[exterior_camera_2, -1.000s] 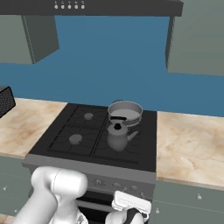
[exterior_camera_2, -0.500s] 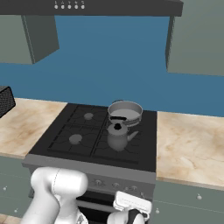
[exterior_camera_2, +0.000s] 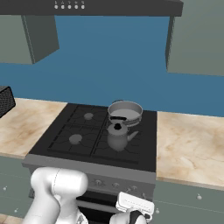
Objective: Pick the kettle from the counter and place it on a stove burner. Then turn the burner on.
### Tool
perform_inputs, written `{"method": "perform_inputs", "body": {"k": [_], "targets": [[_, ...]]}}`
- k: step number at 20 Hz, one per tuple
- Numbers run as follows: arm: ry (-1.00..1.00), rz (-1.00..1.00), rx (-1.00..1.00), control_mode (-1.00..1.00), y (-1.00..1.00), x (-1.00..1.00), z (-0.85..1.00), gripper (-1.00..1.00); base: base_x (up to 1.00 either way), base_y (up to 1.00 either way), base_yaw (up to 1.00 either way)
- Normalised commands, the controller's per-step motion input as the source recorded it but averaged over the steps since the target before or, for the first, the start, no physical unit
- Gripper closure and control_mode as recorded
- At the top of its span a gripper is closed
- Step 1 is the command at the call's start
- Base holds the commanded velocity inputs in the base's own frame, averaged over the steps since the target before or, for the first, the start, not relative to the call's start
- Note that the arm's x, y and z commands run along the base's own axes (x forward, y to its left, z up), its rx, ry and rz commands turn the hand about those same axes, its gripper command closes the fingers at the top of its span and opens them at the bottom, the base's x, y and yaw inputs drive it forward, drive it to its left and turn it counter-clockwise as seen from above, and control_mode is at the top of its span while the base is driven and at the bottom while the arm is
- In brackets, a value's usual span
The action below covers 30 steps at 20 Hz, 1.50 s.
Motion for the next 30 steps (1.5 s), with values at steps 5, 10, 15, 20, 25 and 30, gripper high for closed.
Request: {"method": "perform_inputs", "body": {"k": [5,10,15,20,25,30], "targets": [[-0.02,0.00,0.00,-1.00,-0.03,0.00,0.04,-1.00,0.00,0.00,0.00],[-0.02,0.00,0.00,-1.00,-0.04,-0.01,0.21,-1.00,0.00,0.00,0.00],[-0.04,0.00,0.00,-1.00,-0.04,-0.07,0.29,-1.00,0.00,0.00,0.00],[0.00,0.00,0.00,-1.00,0.00,0.00,0.03,-1.00,0.00,0.00,0.00],[0.00,0.00,0.00,-1.00,0.06,0.01,-0.15,-1.00,0.00,0.00,0.00],[0.00,0.00,0.00,-1.00,0.07,0.08,-0.20,-1.00,0.00,0.00,0.00]]}}
